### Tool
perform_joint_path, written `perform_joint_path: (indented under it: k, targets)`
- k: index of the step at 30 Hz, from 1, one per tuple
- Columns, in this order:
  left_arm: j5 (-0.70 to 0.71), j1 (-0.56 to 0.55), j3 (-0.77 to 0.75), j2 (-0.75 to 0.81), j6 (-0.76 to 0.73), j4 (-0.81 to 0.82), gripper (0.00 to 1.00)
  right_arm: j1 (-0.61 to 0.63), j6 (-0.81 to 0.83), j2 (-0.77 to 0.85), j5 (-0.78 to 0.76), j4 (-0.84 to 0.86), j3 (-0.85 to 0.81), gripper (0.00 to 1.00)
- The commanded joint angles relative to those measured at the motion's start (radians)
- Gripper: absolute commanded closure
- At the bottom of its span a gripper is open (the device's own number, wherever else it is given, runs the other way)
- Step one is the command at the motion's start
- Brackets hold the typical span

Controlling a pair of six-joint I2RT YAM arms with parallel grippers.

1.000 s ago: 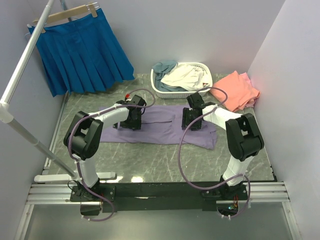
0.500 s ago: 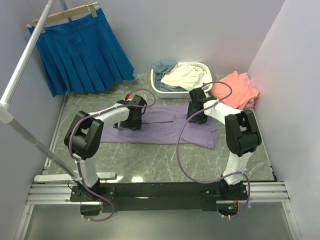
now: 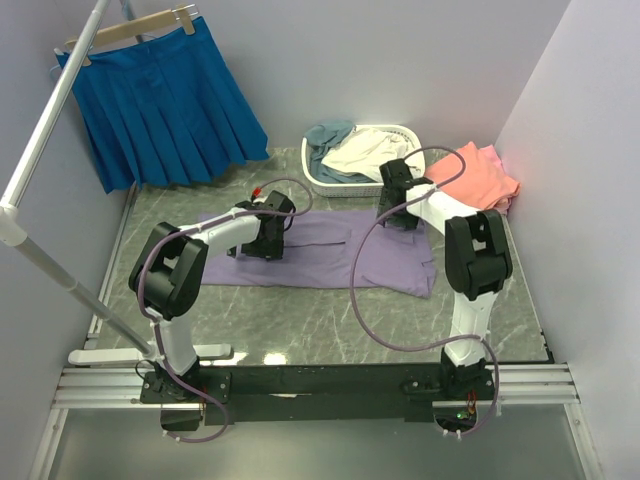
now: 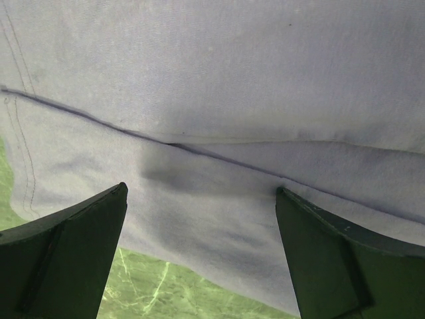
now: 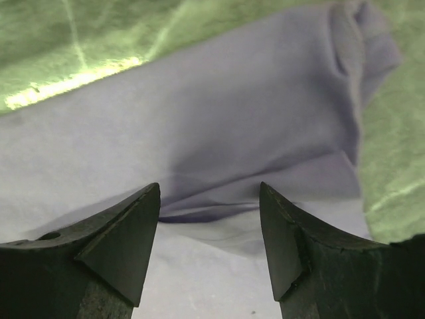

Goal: Fold and stack the t-shirts
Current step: Fold the tshirt

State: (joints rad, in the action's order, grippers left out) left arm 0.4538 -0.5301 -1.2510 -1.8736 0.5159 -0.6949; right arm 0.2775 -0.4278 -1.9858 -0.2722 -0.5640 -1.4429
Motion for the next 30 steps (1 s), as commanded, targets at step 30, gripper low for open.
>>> perform_joint_path:
  k: [30]
  targets:
    - [-0.162, -0.036, 0.255, 0.031, 0.266, 0.15, 0.01, 0.026, 0.041, -0.154, 0.269, -0.037, -0.111, 0.28]
